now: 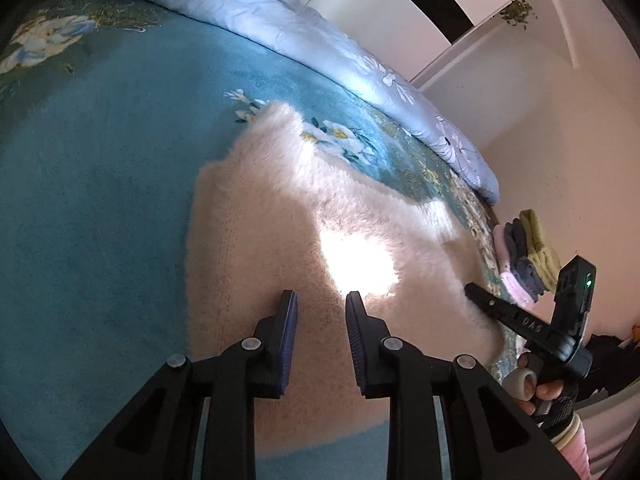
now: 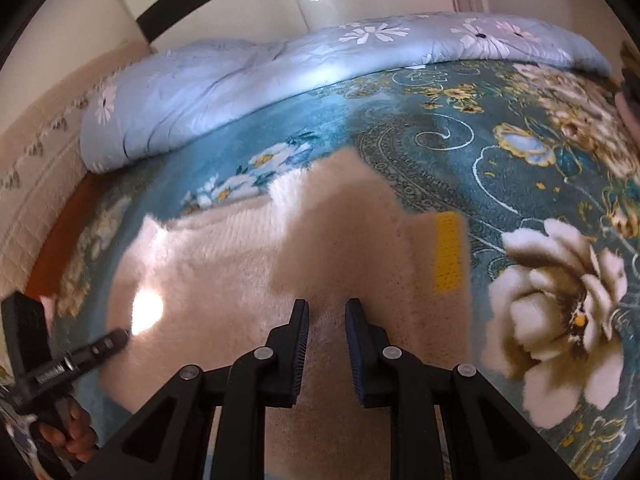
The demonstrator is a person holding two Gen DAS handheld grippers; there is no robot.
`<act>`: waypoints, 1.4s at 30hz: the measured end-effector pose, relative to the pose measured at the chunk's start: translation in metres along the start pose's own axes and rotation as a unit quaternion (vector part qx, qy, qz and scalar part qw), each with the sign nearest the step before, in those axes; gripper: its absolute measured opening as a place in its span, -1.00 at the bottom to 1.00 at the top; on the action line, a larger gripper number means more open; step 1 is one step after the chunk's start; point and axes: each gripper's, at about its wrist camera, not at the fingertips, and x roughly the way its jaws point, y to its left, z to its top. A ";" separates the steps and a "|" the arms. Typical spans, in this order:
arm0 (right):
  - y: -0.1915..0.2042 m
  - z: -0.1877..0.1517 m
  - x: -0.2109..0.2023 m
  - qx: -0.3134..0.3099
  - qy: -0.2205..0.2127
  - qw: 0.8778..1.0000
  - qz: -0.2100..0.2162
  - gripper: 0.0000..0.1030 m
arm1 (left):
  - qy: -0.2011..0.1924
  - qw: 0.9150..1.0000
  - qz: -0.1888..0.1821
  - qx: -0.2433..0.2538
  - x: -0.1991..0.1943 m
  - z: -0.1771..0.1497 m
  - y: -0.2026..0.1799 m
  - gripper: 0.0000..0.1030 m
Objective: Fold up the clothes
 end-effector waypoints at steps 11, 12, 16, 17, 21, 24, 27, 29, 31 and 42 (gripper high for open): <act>-0.082 0.000 -0.049 0.143 -0.080 0.982 0.091 -0.04 | -0.109 0.984 -0.051 -0.135 -0.056 0.012 0.064 -0.21; -0.096 -0.002 -0.050 0.168 -0.083 0.977 0.097 0.03 | -0.099 0.983 -0.048 -0.148 -0.050 0.012 0.070 -0.21; -0.137 -0.026 -0.020 0.265 -0.029 0.948 0.172 0.10 | -0.057 0.983 -0.053 -0.164 -0.024 0.010 0.074 0.02; -0.140 -0.029 -0.014 0.274 -0.024 0.944 0.183 0.16 | -0.050 0.984 -0.055 -0.164 -0.020 0.009 0.073 0.15; -0.141 -0.031 0.004 0.288 -0.005 0.936 0.202 0.28 | -0.024 0.984 -0.059 -0.166 -0.005 0.008 0.073 0.35; -0.139 -0.024 0.016 0.292 0.002 0.933 0.213 0.38 | -0.014 0.983 -0.056 -0.173 0.003 0.007 0.076 0.37; -0.140 -0.022 0.023 0.305 -0.001 0.924 0.230 0.46 | -0.014 0.984 -0.063 -0.165 0.004 0.008 0.073 0.45; -0.144 -0.024 0.025 0.321 -0.007 0.914 0.248 0.46 | -0.012 0.984 -0.065 -0.163 0.005 0.010 0.072 0.46; -0.149 -0.026 0.027 0.338 -0.015 0.902 0.268 0.46 | -0.011 0.984 -0.073 -0.164 0.008 0.011 0.071 0.47; -0.101 0.004 0.046 0.228 0.027 0.951 0.205 0.56 | -0.016 0.986 -0.079 -0.147 0.013 0.012 0.061 0.47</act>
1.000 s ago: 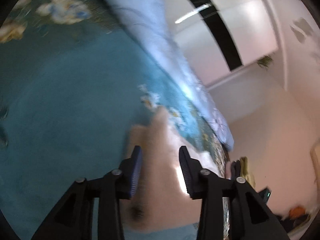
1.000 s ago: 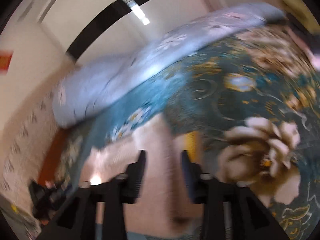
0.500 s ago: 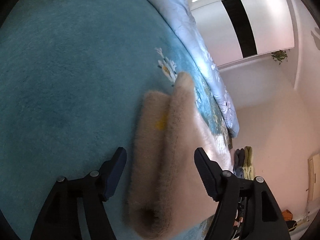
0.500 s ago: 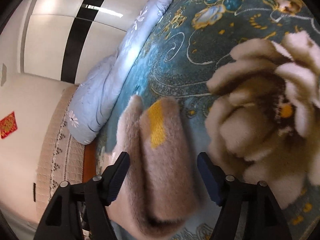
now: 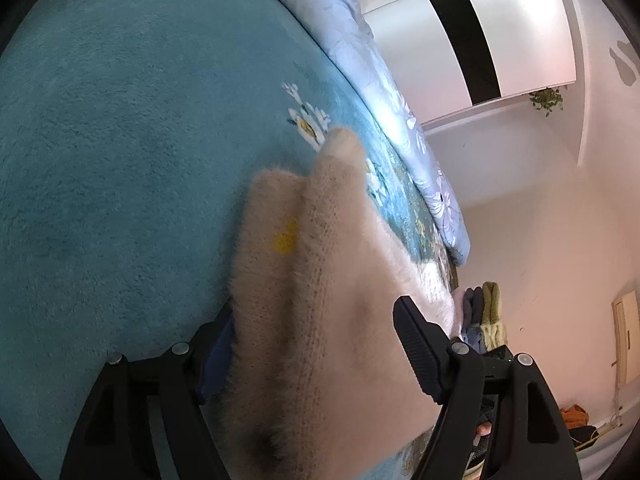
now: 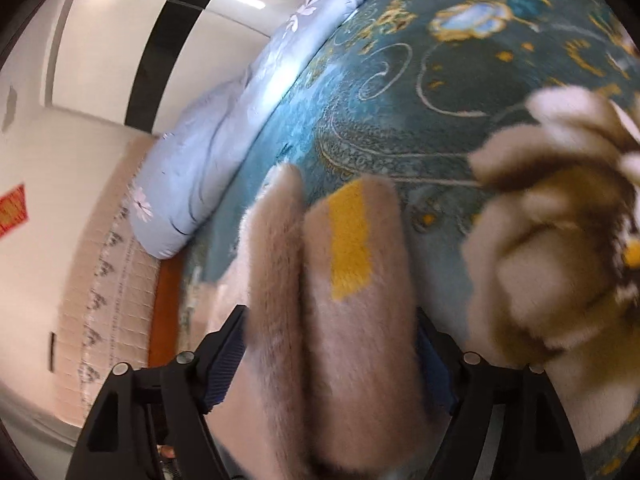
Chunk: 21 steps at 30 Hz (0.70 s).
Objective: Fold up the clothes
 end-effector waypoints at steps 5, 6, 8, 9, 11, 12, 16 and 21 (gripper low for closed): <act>0.014 0.002 0.009 -0.025 -0.006 0.999 -0.032 0.55 | -0.007 1.000 0.006 0.001 0.005 0.001 -0.002 0.44; 0.015 0.001 0.008 -0.027 -0.008 0.999 -0.034 0.52 | -0.008 1.000 0.009 0.001 0.006 0.002 -0.002 0.41; 0.014 0.000 0.005 -0.029 -0.011 0.999 -0.038 0.34 | -0.009 1.000 0.014 -0.006 0.005 0.003 0.002 0.16; 0.013 -0.002 0.003 -0.030 -0.012 0.999 -0.041 0.29 | -0.010 1.000 0.017 -0.010 0.004 0.003 0.004 0.09; 0.012 -0.003 -0.003 -0.031 -0.014 0.998 -0.043 0.13 | -0.009 1.000 0.017 -0.020 0.003 0.004 0.009 -0.06; 0.013 -0.004 -0.006 -0.034 -0.015 0.998 -0.046 0.09 | -0.009 1.000 0.018 -0.021 0.002 0.005 0.010 -0.09; 0.030 -0.005 -0.014 -0.061 -0.023 0.996 -0.066 -0.22 | -0.017 0.999 0.031 0.005 -0.004 0.004 0.000 -0.34; 0.072 -0.008 -0.024 -0.122 -0.031 0.988 -0.089 -0.35 | -0.044 0.997 0.037 0.044 -0.021 0.004 -0.019 -0.44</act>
